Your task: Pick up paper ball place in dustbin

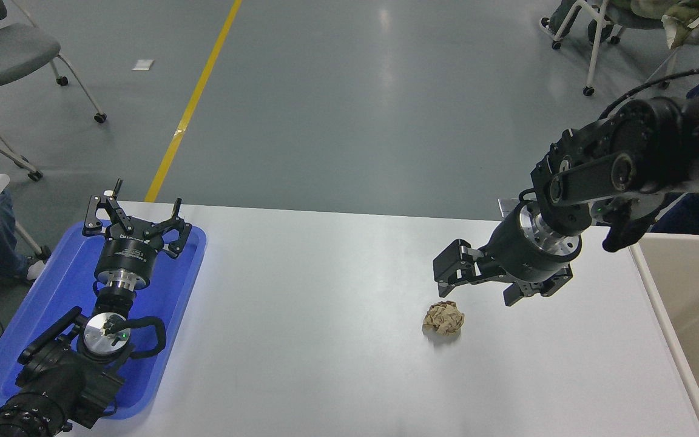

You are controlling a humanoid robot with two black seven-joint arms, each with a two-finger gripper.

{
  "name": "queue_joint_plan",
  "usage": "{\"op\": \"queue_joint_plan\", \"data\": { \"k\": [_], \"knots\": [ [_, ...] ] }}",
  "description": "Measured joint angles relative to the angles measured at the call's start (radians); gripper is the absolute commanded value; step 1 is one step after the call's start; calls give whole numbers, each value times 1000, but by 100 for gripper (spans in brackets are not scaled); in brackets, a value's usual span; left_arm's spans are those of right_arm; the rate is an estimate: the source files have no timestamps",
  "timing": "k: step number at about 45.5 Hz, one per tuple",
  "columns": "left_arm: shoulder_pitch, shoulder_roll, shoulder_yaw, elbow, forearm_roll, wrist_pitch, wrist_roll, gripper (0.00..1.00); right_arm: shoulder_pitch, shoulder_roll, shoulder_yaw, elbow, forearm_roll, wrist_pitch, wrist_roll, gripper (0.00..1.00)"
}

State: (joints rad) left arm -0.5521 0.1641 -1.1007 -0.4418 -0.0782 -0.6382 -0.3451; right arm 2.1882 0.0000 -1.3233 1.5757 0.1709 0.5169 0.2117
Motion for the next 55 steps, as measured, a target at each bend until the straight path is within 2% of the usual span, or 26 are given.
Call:
{"op": "queue_joint_plan", "data": {
  "k": [27,45,55],
  "knots": [
    [0,0,-1,0,0,0,0,100,-17,0,19,-33,3,-1,1,100],
    [0,0,0,0,1,0,0,100,-139,0,64,-215,1,-5,0,100],
    [0,0,1,0,1,-1,2,100,-258,0,68,-355,-46,-39,-2,100]
  ]
}}
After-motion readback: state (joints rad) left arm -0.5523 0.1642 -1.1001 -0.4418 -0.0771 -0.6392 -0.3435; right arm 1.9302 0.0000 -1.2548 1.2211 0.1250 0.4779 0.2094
